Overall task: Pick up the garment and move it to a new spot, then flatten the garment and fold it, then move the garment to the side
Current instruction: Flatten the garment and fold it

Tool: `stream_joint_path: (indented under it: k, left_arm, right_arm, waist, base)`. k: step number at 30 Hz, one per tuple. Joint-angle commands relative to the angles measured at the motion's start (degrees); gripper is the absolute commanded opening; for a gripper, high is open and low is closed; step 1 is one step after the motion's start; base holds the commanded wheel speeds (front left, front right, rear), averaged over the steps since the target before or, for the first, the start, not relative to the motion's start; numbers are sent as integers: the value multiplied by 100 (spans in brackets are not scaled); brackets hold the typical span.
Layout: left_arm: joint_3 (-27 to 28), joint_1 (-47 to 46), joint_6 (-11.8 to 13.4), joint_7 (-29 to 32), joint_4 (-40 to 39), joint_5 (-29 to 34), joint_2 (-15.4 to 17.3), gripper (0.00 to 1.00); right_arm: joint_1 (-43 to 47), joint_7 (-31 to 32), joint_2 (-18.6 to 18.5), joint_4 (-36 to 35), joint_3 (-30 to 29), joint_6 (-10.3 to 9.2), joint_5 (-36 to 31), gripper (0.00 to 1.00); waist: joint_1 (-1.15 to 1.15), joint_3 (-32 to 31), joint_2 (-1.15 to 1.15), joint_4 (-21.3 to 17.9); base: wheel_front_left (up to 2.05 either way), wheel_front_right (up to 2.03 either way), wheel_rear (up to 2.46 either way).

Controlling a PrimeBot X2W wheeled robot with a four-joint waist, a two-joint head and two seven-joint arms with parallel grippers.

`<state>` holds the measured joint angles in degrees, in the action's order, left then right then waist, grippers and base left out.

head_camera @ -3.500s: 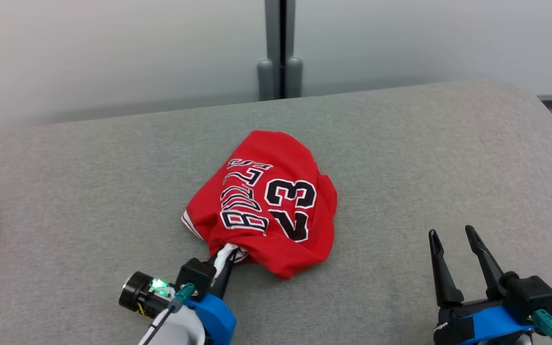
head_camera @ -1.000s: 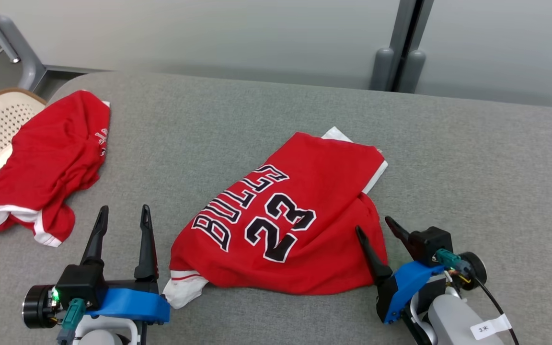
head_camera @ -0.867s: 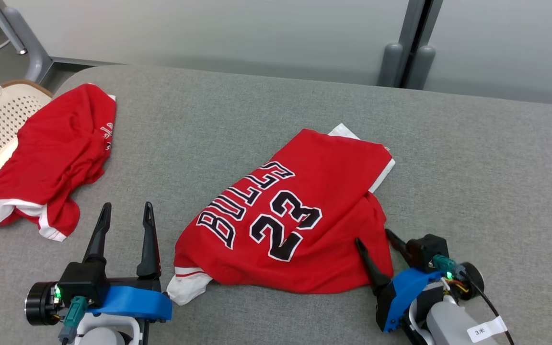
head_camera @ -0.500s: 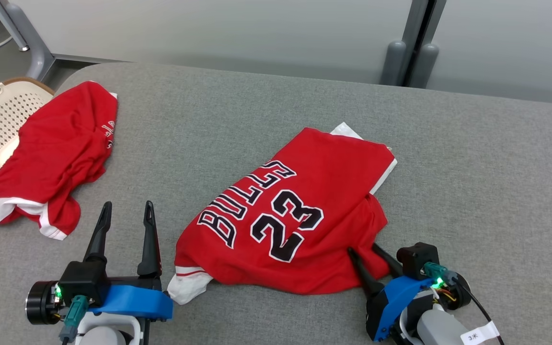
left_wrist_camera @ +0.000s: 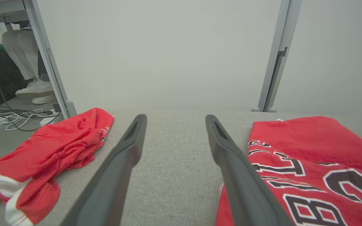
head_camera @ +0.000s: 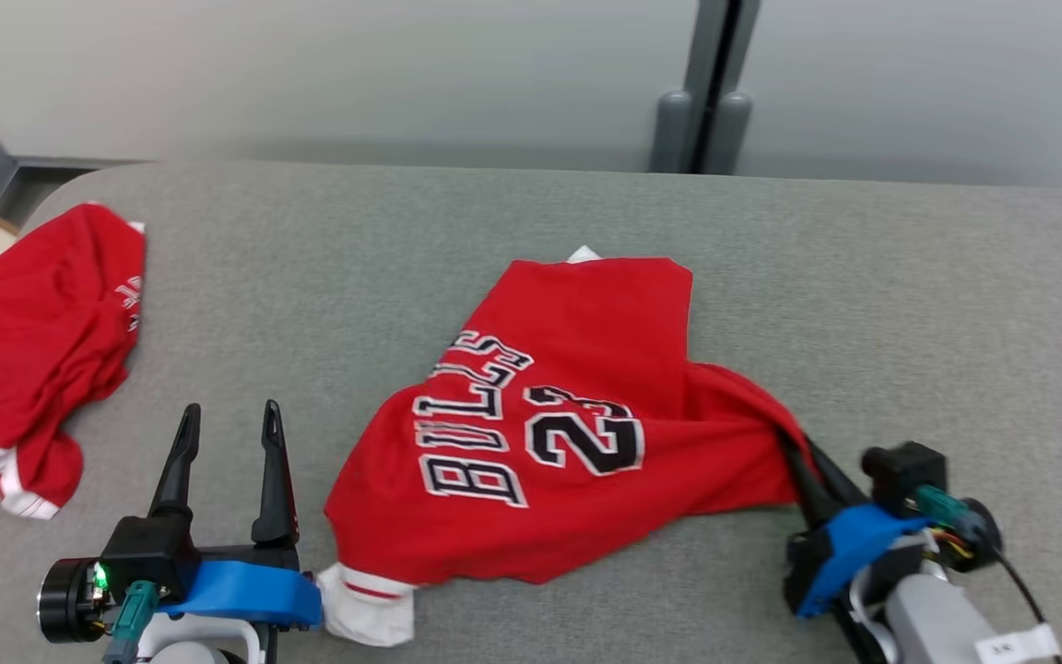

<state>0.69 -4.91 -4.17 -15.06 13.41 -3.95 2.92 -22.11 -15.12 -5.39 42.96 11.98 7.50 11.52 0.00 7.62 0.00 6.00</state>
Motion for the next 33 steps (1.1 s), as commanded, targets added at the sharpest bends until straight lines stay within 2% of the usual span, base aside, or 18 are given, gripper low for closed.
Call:
stream_joint_path:
  k: [1, 11, 18, 19, 20, 21, 23, 28, 33]
  left_arm:
    - [-5, 21, -21, -17, 2, 17, -2, 100]
    - [8, 67, -1, -16, 3, -14, 0, 100]
    - [-26, 82, 1, -17, 20, -53, -1, 100]
    - [-29, 88, 7, -17, 17, -54, 0, 100]
    - [-37, 92, 9, -16, 14, -47, -1, 100]
    - [-41, 98, 10, -16, 13, -48, -1, 100]
    - [-44, 96, 3, -16, 10, -37, -1, 100]
    - [-29, 64, -25, -16, 25, 3, -2, 100]
    - [-30, 25, -59, -17, 50, 21, -1, 100]
  right_arm:
    - [186, -5, -130, -139, -151, 0, -68, 0]
    - [1172, -5, -584, -950, -1557, 0, -170, 0]
    - [1662, -5, -563, -1187, -2214, 0, -266, 0]
    - [1677, -6, -535, -1253, -2231, 0, -302, 35]
    - [1691, -5, -512, -1336, -2228, 0, -343, 88]
    - [1717, -6, -494, -1420, -2212, 0, -403, 100]
    - [1687, -6, -425, -1704, -2246, 0, -481, 100]
    - [1653, -5, -190, -3005, -2379, 0, -741, 100]
    - [1777, -4, 49, -4016, -2074, 0, -797, 100]
  waist:
    - [0, -87, 0, -177]
    - [0, -176, 0, -628]
    - [0, -210, 0, -768]
    - [0, -210, 0, -782]
    - [0, -211, 0, -794]
    - [0, -215, 0, -804]
    - [0, -210, 0, -825]
    - [0, -203, 0, -824]
    - [0, -219, 0, -773]
  base:
    - [0, 0, 0]
    - [0, 0, 0]
    - [0, 0, 0]
    - [0, 0, 0]
    - [0, 0, 0]
    - [0, 0, 0]
    - [0, 0, 0]
    - [0, 0, 0]
    - [0, 0, 0]
